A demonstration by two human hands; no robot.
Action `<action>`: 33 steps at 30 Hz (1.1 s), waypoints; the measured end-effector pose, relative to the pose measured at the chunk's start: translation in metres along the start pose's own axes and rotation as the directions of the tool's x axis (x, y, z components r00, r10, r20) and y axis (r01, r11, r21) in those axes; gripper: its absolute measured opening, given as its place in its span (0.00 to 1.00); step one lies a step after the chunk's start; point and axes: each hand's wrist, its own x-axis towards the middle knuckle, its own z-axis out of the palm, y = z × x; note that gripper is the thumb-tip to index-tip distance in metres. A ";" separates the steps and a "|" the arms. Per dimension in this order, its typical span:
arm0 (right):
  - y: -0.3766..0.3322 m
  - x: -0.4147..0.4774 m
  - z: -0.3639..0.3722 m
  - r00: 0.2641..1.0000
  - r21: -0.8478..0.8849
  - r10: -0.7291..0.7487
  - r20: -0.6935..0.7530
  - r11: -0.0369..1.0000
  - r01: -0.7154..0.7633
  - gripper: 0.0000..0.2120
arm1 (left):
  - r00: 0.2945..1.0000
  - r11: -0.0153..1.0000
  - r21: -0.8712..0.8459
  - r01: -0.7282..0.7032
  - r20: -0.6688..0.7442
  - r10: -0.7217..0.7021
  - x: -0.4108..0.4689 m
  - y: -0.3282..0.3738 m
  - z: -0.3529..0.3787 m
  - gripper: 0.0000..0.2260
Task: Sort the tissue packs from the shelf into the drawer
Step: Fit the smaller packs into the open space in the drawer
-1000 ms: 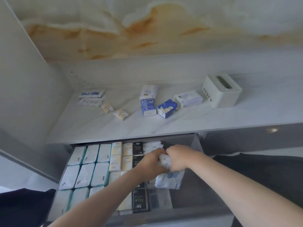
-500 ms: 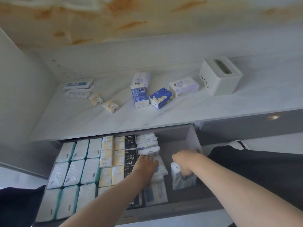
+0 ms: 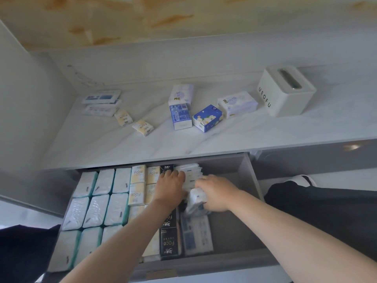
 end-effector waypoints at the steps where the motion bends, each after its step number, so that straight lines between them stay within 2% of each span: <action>1: -0.002 0.003 0.005 1.000 -0.014 -0.017 -0.018 1.000 0.016 0.20 | 1.000 0.998 -0.068 0.003 -0.013 -0.004 0.000 -0.003 0.000 0.16; 3: -0.006 0.009 0.017 0.998 -0.031 -0.041 -0.051 0.999 0.039 0.20 | 0.999 0.975 -0.222 -0.005 -0.045 -0.005 -0.003 -0.009 0.000 0.14; 6: -0.011 0.016 0.036 0.991 -0.040 -0.058 -0.122 0.998 0.053 0.21 | 0.996 0.930 -0.356 -0.089 -0.016 0.089 -0.015 -0.012 -0.002 0.19; 10: -0.011 0.021 0.046 0.984 0.092 -0.027 -0.176 0.995 0.043 0.23 | 0.984 0.934 -0.314 -0.172 -0.007 0.179 -0.025 -0.009 -0.002 0.28; 13: -0.006 0.019 0.045 0.971 0.120 -0.044 -0.237 0.990 0.074 0.21 | 0.986 0.950 -0.265 -0.165 -0.034 0.161 -0.022 -0.007 0.004 0.27; 16: 0.003 0.008 0.040 0.931 -0.025 -0.079 -0.355 0.997 0.075 0.25 | 0.984 0.969 -0.172 -0.176 -0.040 0.172 -0.018 -0.004 0.003 0.23; 18: 0.010 -0.005 0.035 0.937 -0.117 -0.067 -0.343 0.993 0.028 0.25 | 0.977 0.970 -0.116 -0.212 -0.063 0.206 -0.018 -0.002 0.003 0.25; 19: 0.012 -0.012 0.033 0.950 -0.115 -0.030 -0.312 0.993 -0.006 0.23 | 0.972 0.968 -0.104 -0.230 -0.075 0.223 -0.019 -0.001 0.002 0.27; 21: 0.012 -0.022 0.030 0.973 -0.004 0.110 -0.203 0.994 -0.113 0.14 | 0.961 0.957 -0.104 -0.271 -0.091 0.263 -0.020 -0.001 0.003 0.27; 23: 0.011 -0.025 0.036 0.968 0.101 0.251 0.005 0.963 -0.250 0.11 | 0.953 0.947 -0.120 -0.299 -0.079 0.291 -0.021 0.002 0.003 0.24; 25: 0.010 -0.021 0.050 0.897 0.152 0.329 0.295 0.911 -0.384 0.11 | 0.952 0.941 -0.143 -0.306 -0.069 0.299 -0.022 0.003 0.005 0.19; 27: 0.006 -0.012 0.071 0.782 0.208 0.343 0.521 0.837 -0.506 0.11 | 0.953 0.939 -0.163 -0.303 -0.074 0.295 -0.024 0.005 0.007 0.14; 29: -0.002 -0.006 0.085 0.711 0.283 0.364 0.601 0.735 -0.616 0.12 | 0.954 0.936 -0.186 -0.297 -0.084 0.286 -0.025 0.006 0.011 0.12; 31: -0.008 0.000 0.096 0.657 0.360 0.391 0.645 0.603 -0.712 0.21 | 0.955 0.934 -0.201 -0.296 -0.086 0.284 -0.025 0.006 0.012 0.12; 33: -0.009 0.006 0.104 0.577 0.403 0.380 0.723 0.446 -0.799 0.25 | 0.950 0.928 -0.201 -0.313 -0.083 0.302 -0.025 0.004 0.012 0.14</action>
